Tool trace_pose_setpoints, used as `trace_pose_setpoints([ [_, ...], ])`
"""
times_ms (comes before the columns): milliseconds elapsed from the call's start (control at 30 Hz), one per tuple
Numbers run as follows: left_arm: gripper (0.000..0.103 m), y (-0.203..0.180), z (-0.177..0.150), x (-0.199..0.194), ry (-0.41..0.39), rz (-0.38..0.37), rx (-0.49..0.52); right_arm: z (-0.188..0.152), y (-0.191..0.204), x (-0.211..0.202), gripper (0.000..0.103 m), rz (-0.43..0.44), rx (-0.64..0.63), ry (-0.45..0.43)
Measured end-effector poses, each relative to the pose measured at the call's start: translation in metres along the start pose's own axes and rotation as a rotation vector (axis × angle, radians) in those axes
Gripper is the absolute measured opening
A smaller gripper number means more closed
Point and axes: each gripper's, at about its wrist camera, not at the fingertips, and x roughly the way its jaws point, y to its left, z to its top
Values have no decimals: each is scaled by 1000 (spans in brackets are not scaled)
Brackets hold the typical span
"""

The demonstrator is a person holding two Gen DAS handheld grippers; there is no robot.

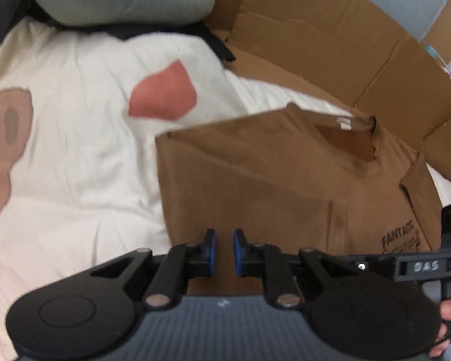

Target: Fold clothes

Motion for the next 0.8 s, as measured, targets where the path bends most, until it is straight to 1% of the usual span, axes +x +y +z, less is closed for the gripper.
trace_pose_setpoints([
  [67, 9, 2, -1, 4, 1, 14, 1, -2, -1, 1, 31, 16, 13, 23],
  [133, 4, 4, 0, 8, 5, 28, 0, -6, -3, 2, 28, 64, 44, 59],
  [200, 3, 5, 1, 11, 10, 42, 5, -10, -2, 3, 19, 107, 54, 89],
  [267, 3, 4, 2, 13, 12, 52, 10, -14, 3, 4, 5, 107, 25, 103],
  [300, 3, 4, 2, 13, 13, 55, 14, -16, 6, 4, 4, 107, 13, 108],
  [400, 3, 4, 1, 11, 16, 60, 28, -18, 12, -2, 4, 121, -9, 129],
  [500, 3, 5, 0, 9, 14, 58, 16, -18, 18, -12, 5, 139, -54, 170],
  [600, 4, 4, -2, 3, 1, 52, 6, -16, 19, -24, 5, 131, -84, 186],
  [667, 4, 1, -6, -7, -13, 44, 7, -14, 17, -32, 6, 130, -109, 181],
  [733, 6, -4, -14, -21, -29, 24, 15, -11, 15, -37, 6, 101, -128, 167],
  [800, 7, -10, -24, -32, -37, 7, 27, -7, 7, -39, 6, 68, -114, 143],
])
